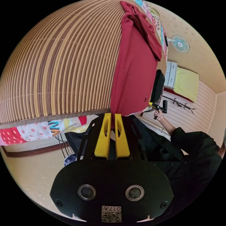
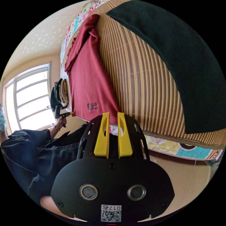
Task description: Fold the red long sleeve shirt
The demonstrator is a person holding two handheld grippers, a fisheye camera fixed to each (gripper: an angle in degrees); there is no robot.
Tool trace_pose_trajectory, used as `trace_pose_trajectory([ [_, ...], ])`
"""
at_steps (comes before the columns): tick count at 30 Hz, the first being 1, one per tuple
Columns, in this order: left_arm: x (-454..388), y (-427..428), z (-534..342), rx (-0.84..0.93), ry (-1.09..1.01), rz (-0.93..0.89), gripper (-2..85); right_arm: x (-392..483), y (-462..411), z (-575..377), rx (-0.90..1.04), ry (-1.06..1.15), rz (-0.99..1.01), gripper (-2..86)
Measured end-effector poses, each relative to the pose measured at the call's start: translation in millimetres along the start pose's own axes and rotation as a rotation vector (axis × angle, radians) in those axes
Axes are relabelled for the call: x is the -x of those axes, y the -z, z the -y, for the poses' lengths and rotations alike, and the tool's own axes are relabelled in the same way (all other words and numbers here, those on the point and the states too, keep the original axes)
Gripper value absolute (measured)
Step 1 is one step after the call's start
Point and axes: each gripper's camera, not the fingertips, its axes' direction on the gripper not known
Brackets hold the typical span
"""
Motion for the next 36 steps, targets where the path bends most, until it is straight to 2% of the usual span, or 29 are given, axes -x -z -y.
trace_pose_trajectory([
  [2,-2.6,17.4,-5.1,-0.016,-0.012,-0.008,2.4,-10.0,12.0,-1.3,-0.02,-0.064,-0.031,9.1],
  [5,-2.0,32.8,-11.9,-0.04,-0.001,-0.04,2.2,-15.7,21.8,0.7,-0.066,-0.076,0.04,10.0],
  [9,5.7,47.0,-18.3,-0.07,0.049,-0.109,1.9,-15.4,-1.3,14.5,0.057,-0.081,-0.01,5.9],
  [10,8.4,52.3,-20.5,-0.072,0.054,-0.128,1.8,-18.2,1.6,13.6,0.036,-0.109,-0.009,5.1],
  [15,17.5,82.0,-35.7,-0.054,0.001,-0.293,1.0,-23.7,35.3,-17.0,-0.06,-0.091,0.205,3.7],
  [18,28.3,93.2,-57.7,-0.032,-0.012,-0.571,0.9,-18.1,60.3,-52.2,-0.121,-0.039,0.398,3.5],
  [20,36.4,107.3,-84.1,-0.145,-0.023,-0.812,1.0,-15.4,76.2,-76.7,-0.225,-0.05,0.51,3.3],
  [22,41.6,116.1,-99.4,-0.258,-0.022,-0.975,1.1,-7.0,98.2,-102.0,-0.446,-0.049,0.685,3.3],
  [26,42.1,132.0,-112.3,-0.471,-0.006,-1.151,1.4,27.3,114.3,-107.4,-0.625,0.067,0.812,3.2],
  [29,49.7,127.7,-102.2,-0.503,0.087,-1.185,1.6,37.1,105.1,-110.7,-0.693,0.049,0.826,3.1],
  [31,54.1,125.0,-87.7,-0.482,0.186,-1.141,1.6,14.9,81.8,-103.5,-0.736,-0.169,0.873,3.1],
  [34,51.8,128.8,-54.3,-0.449,0.337,-1.016,1.6,-1.6,65.6,-74.2,-0.76,-0.439,0.803,3.0],
  [36,47.5,134.9,-33.4,-0.466,0.38,-0.975,1.6,-3.6,61.8,-44.1,-0.744,-0.533,0.776,3.0],
])
